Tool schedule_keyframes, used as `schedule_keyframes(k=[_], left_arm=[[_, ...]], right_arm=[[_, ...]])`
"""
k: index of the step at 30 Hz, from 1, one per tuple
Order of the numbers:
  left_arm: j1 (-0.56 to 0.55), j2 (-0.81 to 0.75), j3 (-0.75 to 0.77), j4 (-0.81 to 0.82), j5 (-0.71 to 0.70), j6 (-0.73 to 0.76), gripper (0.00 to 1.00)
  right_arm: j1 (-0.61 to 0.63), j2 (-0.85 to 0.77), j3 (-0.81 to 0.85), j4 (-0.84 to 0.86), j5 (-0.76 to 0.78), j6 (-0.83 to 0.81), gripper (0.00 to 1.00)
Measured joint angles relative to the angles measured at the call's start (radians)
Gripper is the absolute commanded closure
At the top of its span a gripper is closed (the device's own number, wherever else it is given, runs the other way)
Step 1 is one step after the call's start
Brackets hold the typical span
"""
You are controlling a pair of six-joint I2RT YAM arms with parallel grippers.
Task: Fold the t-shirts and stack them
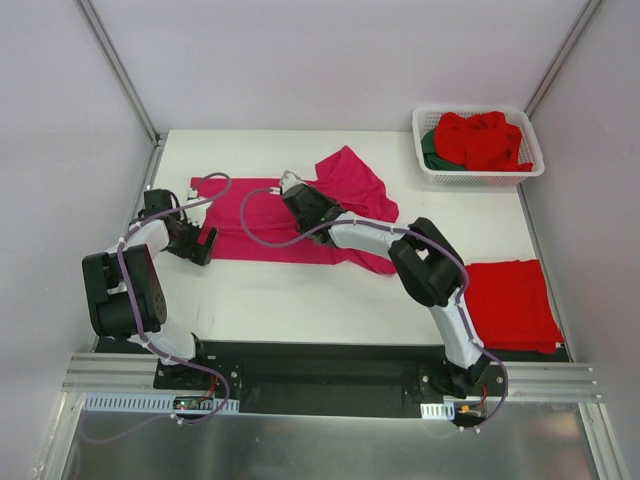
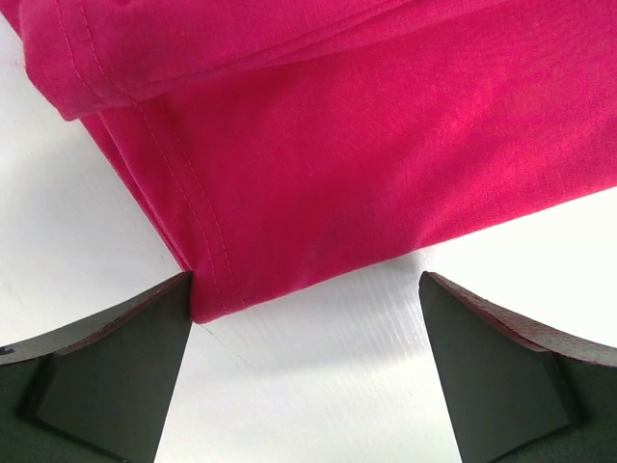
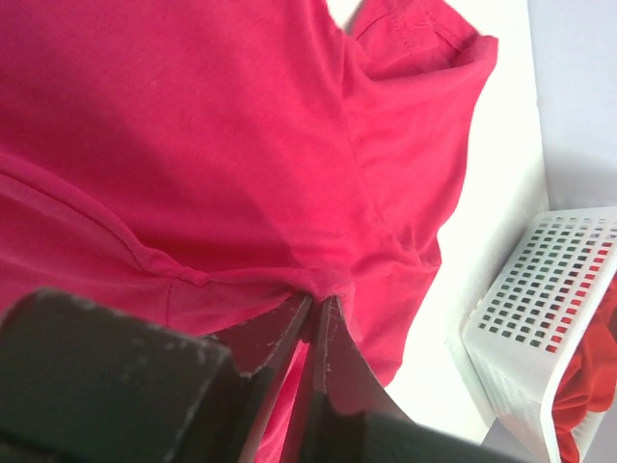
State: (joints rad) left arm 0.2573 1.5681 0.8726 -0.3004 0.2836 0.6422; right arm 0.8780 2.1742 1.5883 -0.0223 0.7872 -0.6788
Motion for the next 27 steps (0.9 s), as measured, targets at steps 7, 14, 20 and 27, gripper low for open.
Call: schedule_keyframes(k=[7,14,20,27], left_arm=[[0.0,0.0,0.0,0.0,0.0,0.0,0.01],[0.0,0.0,-0.002,0.001,0.0,0.0,0.01],[0.0,0.0,-0.006,0.001,0.0,0.0,0.01],[0.0,0.0,-0.006,0.001,0.005,-0.004,0.01]], right_arm=[[0.0,0.006,0.021,0.02,0.02,-0.023,0.21],[-0.001,0.004,0.019,0.01,0.061,-0.013,0.21],[-0.047,-0.101,-0.067,-0.155,-0.034,0.208,0.31],[-0.211,-0.421,-0.242,-0.304,-0.316,0.488,0.36]])
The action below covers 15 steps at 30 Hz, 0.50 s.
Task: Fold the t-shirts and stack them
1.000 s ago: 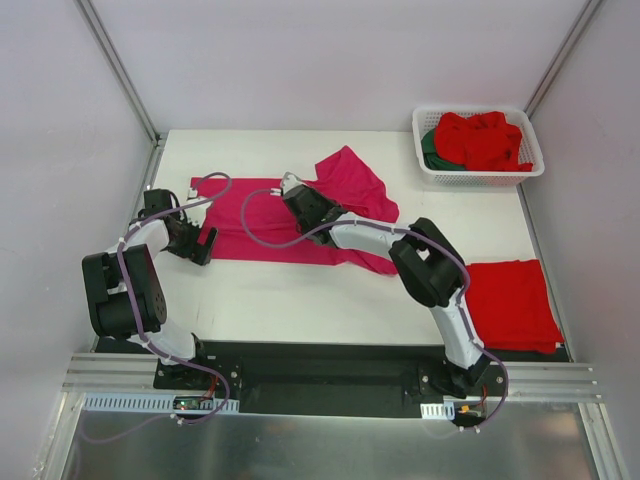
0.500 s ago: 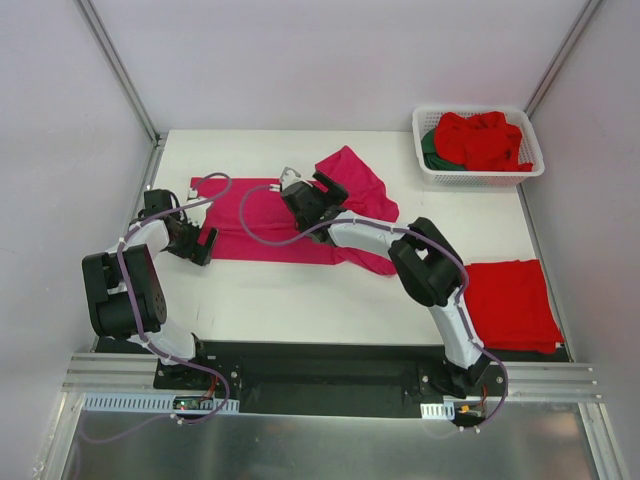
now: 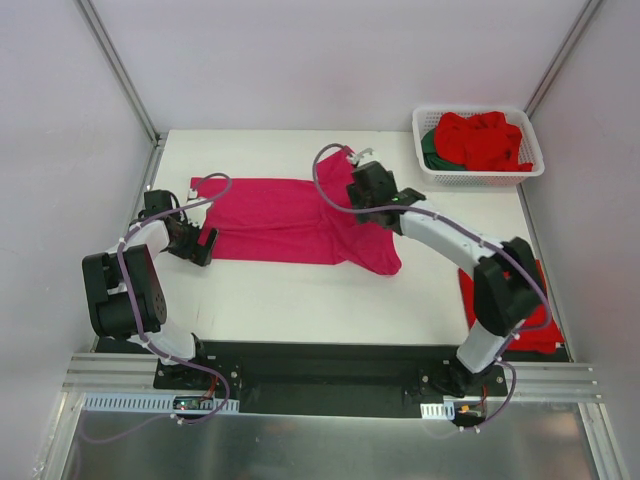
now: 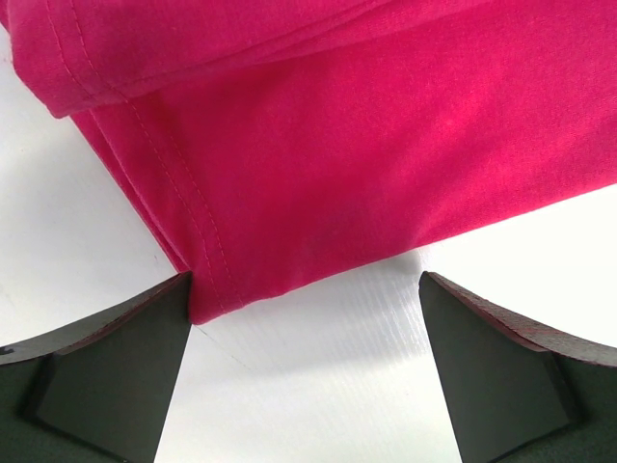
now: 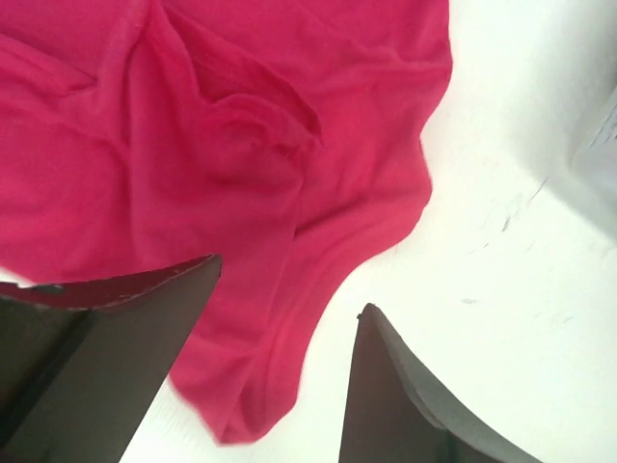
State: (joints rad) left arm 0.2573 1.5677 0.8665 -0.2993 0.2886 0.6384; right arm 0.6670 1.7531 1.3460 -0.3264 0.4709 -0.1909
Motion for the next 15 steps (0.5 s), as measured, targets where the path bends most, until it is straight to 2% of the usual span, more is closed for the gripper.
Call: schedule_keyframes(k=[4,8,11,15], left_arm=[[0.0,-0.007,0.0,0.0,0.018,-0.006,0.01],[0.0,-0.013,0.0,0.0,0.026,-0.019,0.01],[0.007,-0.01,0.003,0.0,0.048,-0.042,0.01],[0.02,0.014,0.026,0.002,0.069,-0.067,0.01]], right_arm=[[-0.061,-0.163,-0.106,-0.017,-0.153,0.107,0.41],[-0.136,-0.288,-0.264,0.014,-0.373,0.219,0.42],[-0.187,-0.327,-0.389,0.073,-0.514,0.286,0.43],[-0.205,-0.327,-0.492,0.138,-0.62,0.334,0.43]])
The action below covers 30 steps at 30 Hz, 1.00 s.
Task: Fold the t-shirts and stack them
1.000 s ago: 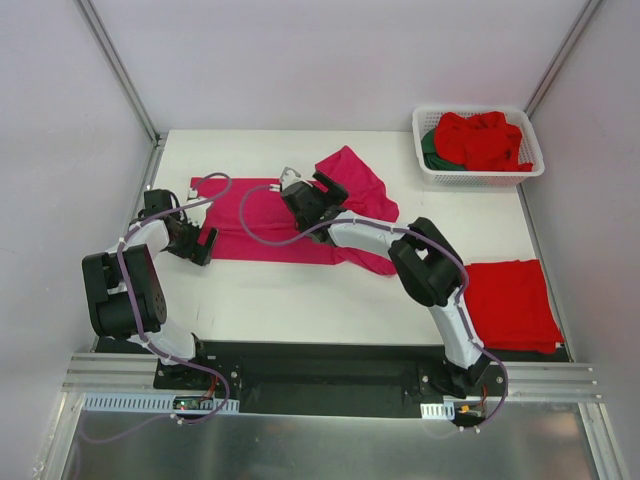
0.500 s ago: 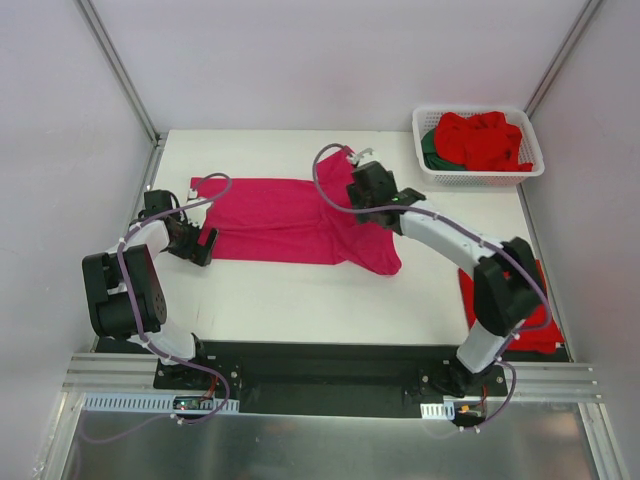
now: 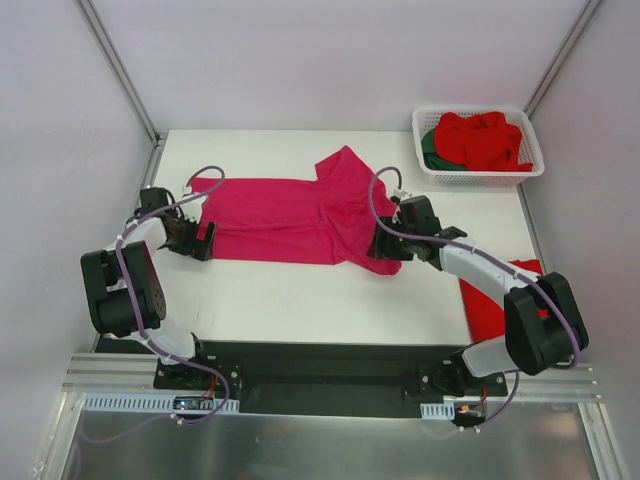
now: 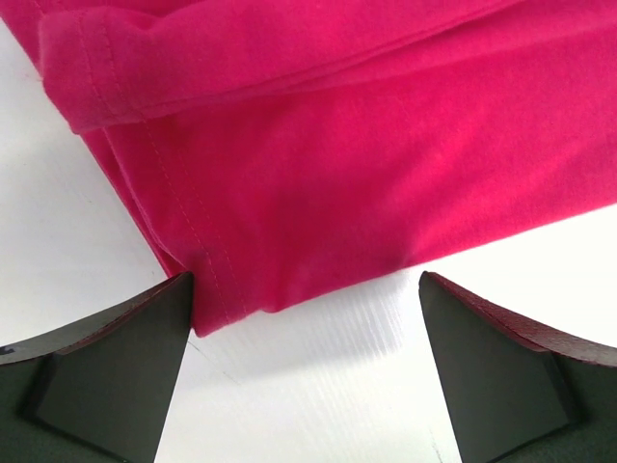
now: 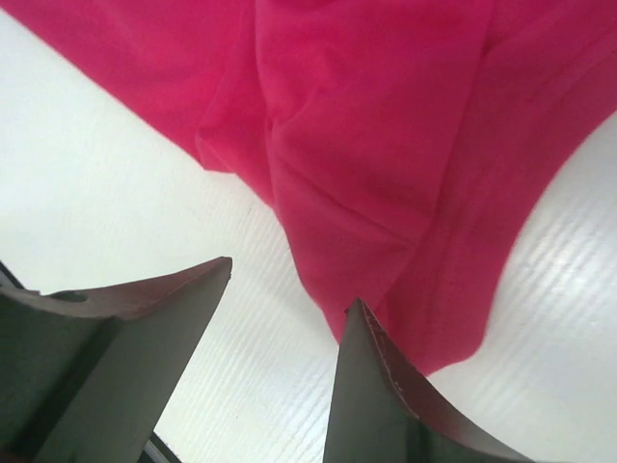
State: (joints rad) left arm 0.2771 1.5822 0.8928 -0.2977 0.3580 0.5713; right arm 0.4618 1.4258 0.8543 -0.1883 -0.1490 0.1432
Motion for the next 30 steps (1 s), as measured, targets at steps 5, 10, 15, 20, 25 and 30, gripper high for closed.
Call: schedule_keyframes(k=[5,10,15,20,25,30], left_arm=[[0.0,0.04,0.025,0.006,-0.006,-0.007,0.01],[0.0,0.051,0.034,0.009,-0.027,-0.006,0.01],[0.0,0.051,0.034,0.01,-0.029,-0.001,0.01],[0.0,0.051,0.022,0.016,-0.034,0.018,0.01],[0.0,0.051,0.016,0.026,-0.037,0.024,0.01],[0.0,0.051,0.015,0.03,-0.038,0.024,0.01]], right_arm=[[0.005,-0.009,-0.087,0.095,-0.054,0.013,0.47],[0.02,-0.011,-0.126,0.15,-0.061,0.009,0.47],[0.071,-0.014,-0.117,0.114,0.011,-0.027,0.45],[0.104,-0.052,-0.082,0.027,0.122,-0.068,0.44],[0.106,-0.06,-0.058,-0.011,0.218,-0.101,0.44],[0.108,-0.027,-0.056,-0.029,0.252,-0.11,0.47]])
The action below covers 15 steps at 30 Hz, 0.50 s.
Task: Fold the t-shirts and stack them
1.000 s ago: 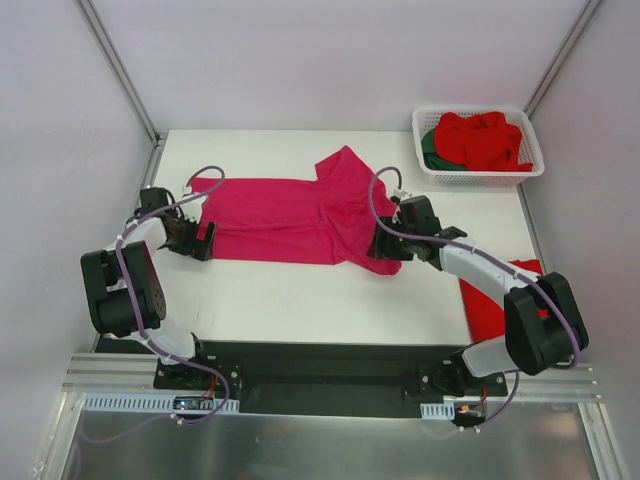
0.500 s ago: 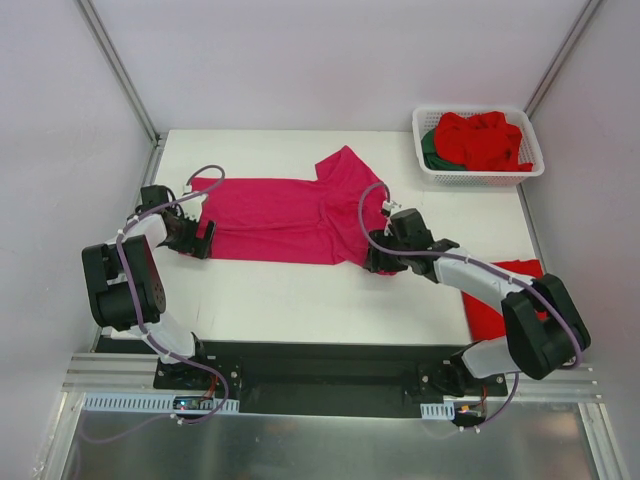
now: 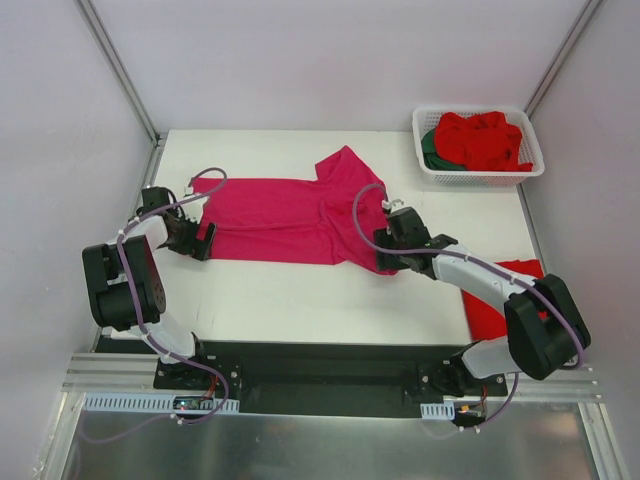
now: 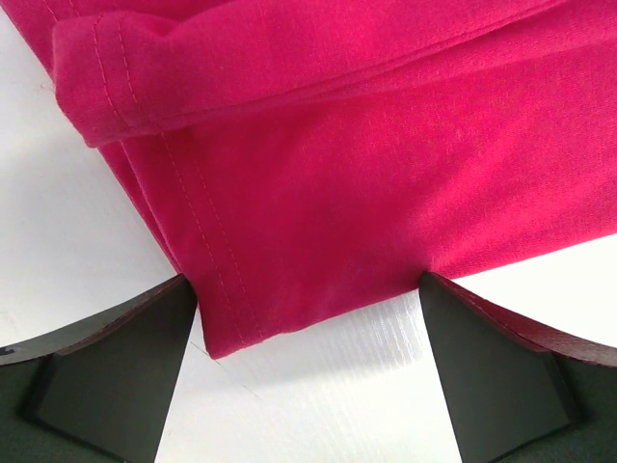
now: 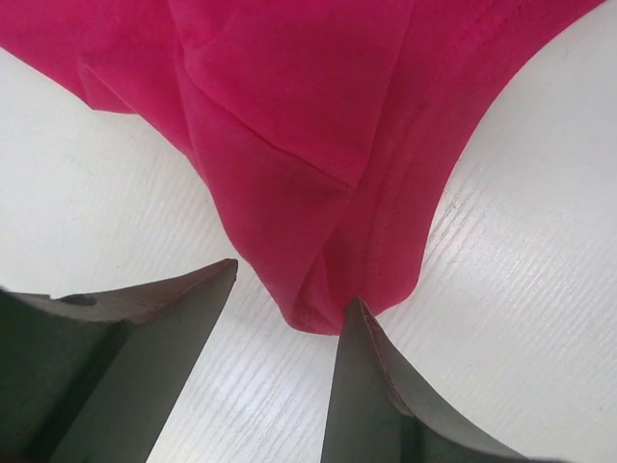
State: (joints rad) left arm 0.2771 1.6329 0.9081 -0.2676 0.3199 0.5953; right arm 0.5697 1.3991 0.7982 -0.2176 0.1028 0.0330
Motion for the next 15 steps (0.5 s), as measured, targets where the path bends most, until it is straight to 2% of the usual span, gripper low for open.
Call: schedule_keyframes(k=[5,15], left_arm=[[0.0,-0.001,-0.002,0.001,-0.003,0.001,0.01],[0.0,-0.003,-0.006,0.003,-0.008,0.007,0.01]], right_arm=[[0.016,0.058,0.0,-0.004,0.017,-0.001,0.53],[0.031,0.095,0.005,-0.006,0.036,-0.014,0.9]])
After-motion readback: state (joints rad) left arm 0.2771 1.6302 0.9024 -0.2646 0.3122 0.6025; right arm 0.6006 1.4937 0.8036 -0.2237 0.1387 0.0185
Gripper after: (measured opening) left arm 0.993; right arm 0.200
